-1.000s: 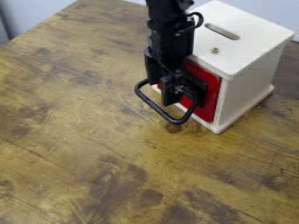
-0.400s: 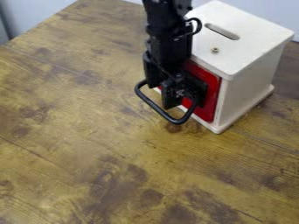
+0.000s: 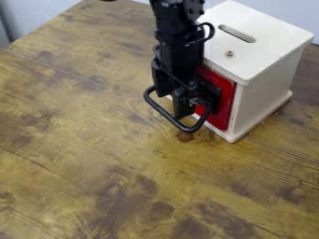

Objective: Close the drawer

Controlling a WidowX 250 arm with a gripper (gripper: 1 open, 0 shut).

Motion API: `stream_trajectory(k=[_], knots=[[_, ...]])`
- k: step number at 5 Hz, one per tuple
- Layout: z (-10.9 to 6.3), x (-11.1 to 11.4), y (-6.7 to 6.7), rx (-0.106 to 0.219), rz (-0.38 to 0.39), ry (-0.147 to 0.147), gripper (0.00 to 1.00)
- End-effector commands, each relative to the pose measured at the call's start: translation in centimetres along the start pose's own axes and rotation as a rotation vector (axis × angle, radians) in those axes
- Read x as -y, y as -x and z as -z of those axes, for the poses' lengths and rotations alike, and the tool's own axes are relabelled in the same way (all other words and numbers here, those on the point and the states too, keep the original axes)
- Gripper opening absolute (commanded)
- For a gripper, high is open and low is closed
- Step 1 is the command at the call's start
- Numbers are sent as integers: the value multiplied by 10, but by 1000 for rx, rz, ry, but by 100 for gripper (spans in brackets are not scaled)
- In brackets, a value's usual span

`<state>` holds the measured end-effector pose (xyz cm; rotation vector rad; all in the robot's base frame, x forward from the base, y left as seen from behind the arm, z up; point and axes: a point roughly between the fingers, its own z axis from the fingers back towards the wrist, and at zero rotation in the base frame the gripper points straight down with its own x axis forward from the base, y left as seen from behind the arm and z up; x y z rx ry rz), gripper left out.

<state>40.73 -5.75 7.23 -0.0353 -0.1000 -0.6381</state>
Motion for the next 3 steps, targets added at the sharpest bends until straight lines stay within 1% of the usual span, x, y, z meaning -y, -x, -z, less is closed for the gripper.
stream_trajectory(k=[1,2,3], knots=[[-41,-15,-2,73,-88,-53,100],[-47,-12,-9,77,-47,-66,100],[-54,-7,-12,87,-7,-64,100]])
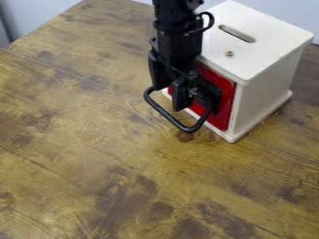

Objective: Close the drawer

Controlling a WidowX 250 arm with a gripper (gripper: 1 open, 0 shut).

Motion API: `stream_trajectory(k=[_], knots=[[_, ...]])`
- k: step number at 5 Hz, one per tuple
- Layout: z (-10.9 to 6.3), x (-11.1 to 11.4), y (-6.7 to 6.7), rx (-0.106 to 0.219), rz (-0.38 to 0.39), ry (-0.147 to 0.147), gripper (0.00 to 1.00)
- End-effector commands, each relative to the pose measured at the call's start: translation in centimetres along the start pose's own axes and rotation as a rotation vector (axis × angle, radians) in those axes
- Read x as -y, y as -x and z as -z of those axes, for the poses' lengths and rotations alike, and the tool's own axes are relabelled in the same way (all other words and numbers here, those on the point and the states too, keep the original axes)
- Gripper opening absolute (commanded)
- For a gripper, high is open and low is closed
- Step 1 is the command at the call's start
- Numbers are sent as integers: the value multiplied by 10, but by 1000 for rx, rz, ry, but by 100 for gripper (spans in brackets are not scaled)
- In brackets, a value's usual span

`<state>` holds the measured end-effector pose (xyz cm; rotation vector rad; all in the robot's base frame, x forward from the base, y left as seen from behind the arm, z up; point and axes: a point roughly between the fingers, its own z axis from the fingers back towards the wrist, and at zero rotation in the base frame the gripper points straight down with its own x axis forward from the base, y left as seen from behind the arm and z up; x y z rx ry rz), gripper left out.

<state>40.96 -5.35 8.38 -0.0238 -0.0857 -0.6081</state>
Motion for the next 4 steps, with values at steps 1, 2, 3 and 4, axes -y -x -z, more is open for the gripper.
stream_trajectory(k=[1,2,3,4], knots=[[-55,1,-13,116,10,-62,100],[-68,6,-15,127,-1,-72,100],[-81,11,-18,142,-16,-77,100],[-86,11,-16,146,-2,-60,100]])
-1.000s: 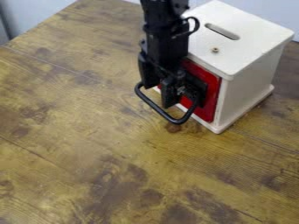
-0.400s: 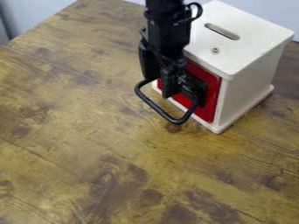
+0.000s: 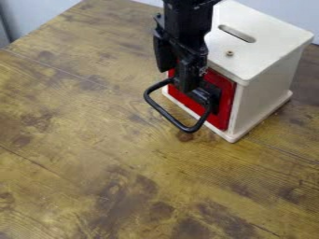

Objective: Close the drawer

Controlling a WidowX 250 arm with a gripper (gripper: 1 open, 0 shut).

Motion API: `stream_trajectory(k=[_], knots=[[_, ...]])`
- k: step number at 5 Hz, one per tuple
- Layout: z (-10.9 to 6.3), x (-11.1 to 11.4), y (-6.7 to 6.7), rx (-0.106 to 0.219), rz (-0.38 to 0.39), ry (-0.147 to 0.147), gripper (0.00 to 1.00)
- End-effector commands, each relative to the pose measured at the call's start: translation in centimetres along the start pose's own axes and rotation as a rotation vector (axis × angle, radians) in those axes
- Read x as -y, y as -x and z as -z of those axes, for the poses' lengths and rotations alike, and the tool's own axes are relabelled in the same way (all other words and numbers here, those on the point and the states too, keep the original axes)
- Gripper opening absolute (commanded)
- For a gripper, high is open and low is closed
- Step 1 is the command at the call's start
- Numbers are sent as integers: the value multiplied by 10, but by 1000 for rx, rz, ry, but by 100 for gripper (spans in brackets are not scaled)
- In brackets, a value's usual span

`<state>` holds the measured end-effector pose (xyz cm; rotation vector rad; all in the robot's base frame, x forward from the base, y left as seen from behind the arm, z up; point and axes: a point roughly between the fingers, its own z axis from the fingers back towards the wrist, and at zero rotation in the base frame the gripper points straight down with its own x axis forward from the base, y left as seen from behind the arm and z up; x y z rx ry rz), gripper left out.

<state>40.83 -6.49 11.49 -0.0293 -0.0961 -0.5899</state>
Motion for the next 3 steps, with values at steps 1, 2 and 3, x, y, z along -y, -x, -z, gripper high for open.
stream_trajectory(k=[1,2,3], knots=[[-59,-1,-8,136,24,-59,100],[-55,-5,-4,130,4,-61,100],[-51,-10,0,124,-12,-60,100]])
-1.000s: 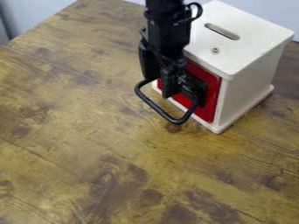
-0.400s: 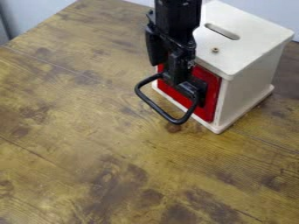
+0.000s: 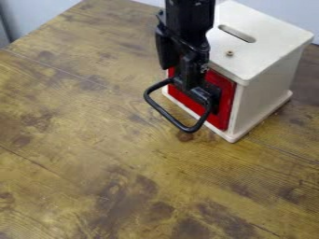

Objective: Close the drawer

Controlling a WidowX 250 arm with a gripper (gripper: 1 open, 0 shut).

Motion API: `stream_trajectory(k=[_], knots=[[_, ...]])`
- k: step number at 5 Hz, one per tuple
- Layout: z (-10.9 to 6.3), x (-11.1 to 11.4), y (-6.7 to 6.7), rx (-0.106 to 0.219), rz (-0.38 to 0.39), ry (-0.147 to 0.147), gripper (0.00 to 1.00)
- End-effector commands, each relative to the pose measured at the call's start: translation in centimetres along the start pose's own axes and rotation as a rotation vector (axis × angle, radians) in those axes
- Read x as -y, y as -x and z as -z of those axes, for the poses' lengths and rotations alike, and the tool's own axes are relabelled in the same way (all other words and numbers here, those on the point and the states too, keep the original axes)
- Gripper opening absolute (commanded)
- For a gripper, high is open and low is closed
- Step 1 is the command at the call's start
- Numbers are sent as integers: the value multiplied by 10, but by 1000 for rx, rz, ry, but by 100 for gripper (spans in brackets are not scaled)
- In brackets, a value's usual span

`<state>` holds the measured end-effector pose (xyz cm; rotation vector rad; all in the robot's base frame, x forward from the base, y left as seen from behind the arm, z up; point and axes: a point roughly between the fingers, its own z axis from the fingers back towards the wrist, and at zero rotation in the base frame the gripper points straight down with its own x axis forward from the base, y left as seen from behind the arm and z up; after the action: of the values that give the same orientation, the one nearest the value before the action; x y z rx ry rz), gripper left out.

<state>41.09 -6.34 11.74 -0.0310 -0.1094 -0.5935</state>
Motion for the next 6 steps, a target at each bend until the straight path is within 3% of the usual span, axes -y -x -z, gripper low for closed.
stream_trajectory(k=[1,3,6], knots=[[-40,-17,10,102,-11,-48,100],[-29,-32,19,91,38,-51,100],[-7,-24,16,72,-60,-54,100]])
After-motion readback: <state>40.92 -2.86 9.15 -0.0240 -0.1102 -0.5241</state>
